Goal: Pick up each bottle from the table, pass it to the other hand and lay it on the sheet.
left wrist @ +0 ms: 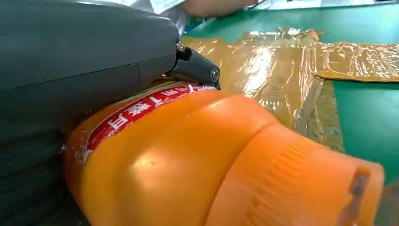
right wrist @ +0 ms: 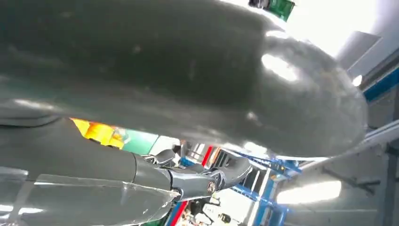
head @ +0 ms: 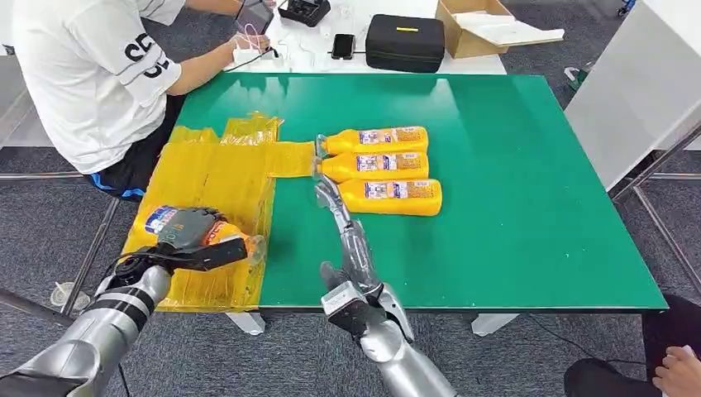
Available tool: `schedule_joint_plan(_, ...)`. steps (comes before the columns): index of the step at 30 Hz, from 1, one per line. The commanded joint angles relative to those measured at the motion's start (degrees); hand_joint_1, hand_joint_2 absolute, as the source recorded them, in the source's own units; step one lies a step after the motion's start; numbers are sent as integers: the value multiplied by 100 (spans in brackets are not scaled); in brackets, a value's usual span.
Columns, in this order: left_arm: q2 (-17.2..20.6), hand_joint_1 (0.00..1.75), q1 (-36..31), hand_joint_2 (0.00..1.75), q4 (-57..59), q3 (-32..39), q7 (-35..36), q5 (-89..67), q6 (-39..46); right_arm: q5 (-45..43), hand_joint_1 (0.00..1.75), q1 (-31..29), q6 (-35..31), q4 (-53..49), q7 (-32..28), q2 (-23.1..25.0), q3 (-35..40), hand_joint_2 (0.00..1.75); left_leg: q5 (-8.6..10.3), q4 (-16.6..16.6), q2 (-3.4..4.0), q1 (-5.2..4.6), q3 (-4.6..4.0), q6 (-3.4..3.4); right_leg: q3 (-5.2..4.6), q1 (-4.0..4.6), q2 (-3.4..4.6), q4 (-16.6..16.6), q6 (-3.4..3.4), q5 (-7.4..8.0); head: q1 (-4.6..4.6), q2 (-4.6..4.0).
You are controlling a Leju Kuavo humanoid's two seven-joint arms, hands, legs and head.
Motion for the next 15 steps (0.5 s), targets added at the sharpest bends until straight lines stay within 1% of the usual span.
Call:
schedule_joint_plan(1,-32,145,36,175,411,258,-160,331,-382,6,0,-308,54,607,22,-32,124,0,-7,-3,18,2,23,5,21,4,11,-7,-6,-1,0,-2)
schedule_joint_plan(2,-47,93,70,175,397,271,-181,359,-407,7,0,-309,70,632,23,-23,132,0,-9,-5,22,2,32,6,28,6,14,-10,-8,-1,0,-2)
schedule_joint_plan(3,-61,19,92,175,382,297,-217,411,-446,18,0,-321,74,666,24,-16,134,0,-6,-4,18,0,25,4,22,2,12,-7,-6,-1,2,-2)
schedule_joint_plan(4,-70,0,97,175,378,292,-222,419,-461,17,0,-327,81,689,24,-11,135,0,-11,-8,26,3,41,6,37,6,17,-14,-10,-2,2,0)
schedule_joint_plan(6,-72,0,80,175,368,223,-231,396,-506,7,0,-346,100,742,21,3,121,0,-9,-6,21,1,35,3,32,3,14,-9,-7,-2,0,-2)
schedule_joint_plan(7,-73,0,78,0,367,175,-243,380,-567,1,0,-354,125,768,20,2,115,0,-4,-4,12,1,22,2,21,3,6,-7,-5,-1,0,-2)
schedule_joint_plan(8,-72,0,79,0,371,140,-242,368,-585,-12,0,-355,135,784,16,9,99,0,-7,-6,14,1,33,4,30,5,6,-10,-7,-3,2,-2)
schedule_joint_plan(9,-72,0,82,0,373,122,-238,380,-616,-17,0,-364,159,801,14,9,96,0,-4,-5,7,-1,26,2,24,1,4,-6,-5,-3,2,-2)
schedule_joint_plan(12,-60,0,84,0,390,54,-215,387,-718,-15,0,-382,173,858,2,13,78,0,-8,-7,17,1,38,3,35,4,11,-11,-9,-3,0,-2)
schedule_joint_plan(14,-47,0,98,0,401,22,-216,388,-781,-22,0,-386,181,875,-6,13,64,0,-2,-5,6,-2,24,1,23,0,4,-6,-4,-1,0,-2)
schedule_joint_plan(15,-40,0,94,0,414,-5,-208,384,-834,-33,0,-392,189,882,-10,16,51,0,-5,-6,10,-1,34,3,32,2,7,-8,-7,-2,0,-2)
